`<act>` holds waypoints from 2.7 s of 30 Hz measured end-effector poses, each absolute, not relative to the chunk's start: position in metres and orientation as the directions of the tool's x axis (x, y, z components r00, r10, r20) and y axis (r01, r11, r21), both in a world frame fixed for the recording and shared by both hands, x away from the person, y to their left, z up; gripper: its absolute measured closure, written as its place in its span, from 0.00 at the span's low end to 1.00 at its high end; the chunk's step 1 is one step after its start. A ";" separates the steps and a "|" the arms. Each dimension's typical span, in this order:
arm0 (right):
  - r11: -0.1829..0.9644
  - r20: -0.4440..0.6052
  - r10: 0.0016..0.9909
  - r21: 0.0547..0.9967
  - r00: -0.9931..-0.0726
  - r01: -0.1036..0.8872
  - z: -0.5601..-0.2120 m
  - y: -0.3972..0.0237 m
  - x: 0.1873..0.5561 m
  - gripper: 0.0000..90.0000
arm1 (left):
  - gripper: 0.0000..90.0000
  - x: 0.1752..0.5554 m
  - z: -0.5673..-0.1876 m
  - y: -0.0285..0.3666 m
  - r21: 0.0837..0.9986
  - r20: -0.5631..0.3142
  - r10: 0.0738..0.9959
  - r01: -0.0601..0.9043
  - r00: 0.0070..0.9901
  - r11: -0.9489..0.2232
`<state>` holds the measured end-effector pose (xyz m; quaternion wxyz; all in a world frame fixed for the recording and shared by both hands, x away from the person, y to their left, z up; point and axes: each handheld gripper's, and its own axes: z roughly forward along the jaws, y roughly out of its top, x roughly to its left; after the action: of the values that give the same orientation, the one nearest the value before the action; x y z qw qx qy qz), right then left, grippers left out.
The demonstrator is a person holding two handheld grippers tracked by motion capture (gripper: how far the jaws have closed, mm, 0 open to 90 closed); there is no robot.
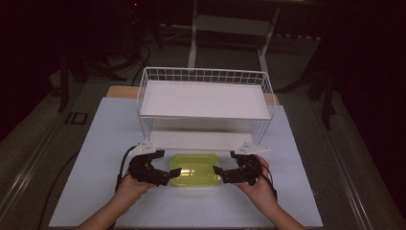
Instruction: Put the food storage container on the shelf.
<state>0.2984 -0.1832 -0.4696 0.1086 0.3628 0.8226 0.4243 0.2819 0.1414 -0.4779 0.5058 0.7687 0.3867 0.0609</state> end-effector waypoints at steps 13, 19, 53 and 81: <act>0.359 0.208 0.711 0.713 -0.672 0.602 -0.491 -0.180 0.302 0.30 | 0.16 0.293 -0.508 0.142 0.734 -0.400 0.690 0.661 0.603 -0.153; 0.364 0.216 0.716 0.696 -0.664 0.619 -0.494 -0.177 0.302 0.40 | 0.31 0.293 -0.520 0.142 0.668 -0.439 0.703 0.727 0.559 -0.161; 0.383 0.267 0.698 0.645 -0.664 0.661 -0.488 -0.174 0.282 0.77 | 0.82 0.266 -0.505 0.138 0.682 -0.401 0.699 0.702 0.593 -0.205; 0.297 0.266 0.716 0.721 -0.646 0.626 -0.456 -0.185 0.281 0.88 | 0.90 0.272 -0.473 0.132 0.726 -0.398 0.701 0.670 0.592 -0.153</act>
<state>0.2808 -0.1852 -0.4556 0.0531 0.4176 0.8035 0.4208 0.2718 0.1325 -0.4732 0.4685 0.7592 0.4516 0.0164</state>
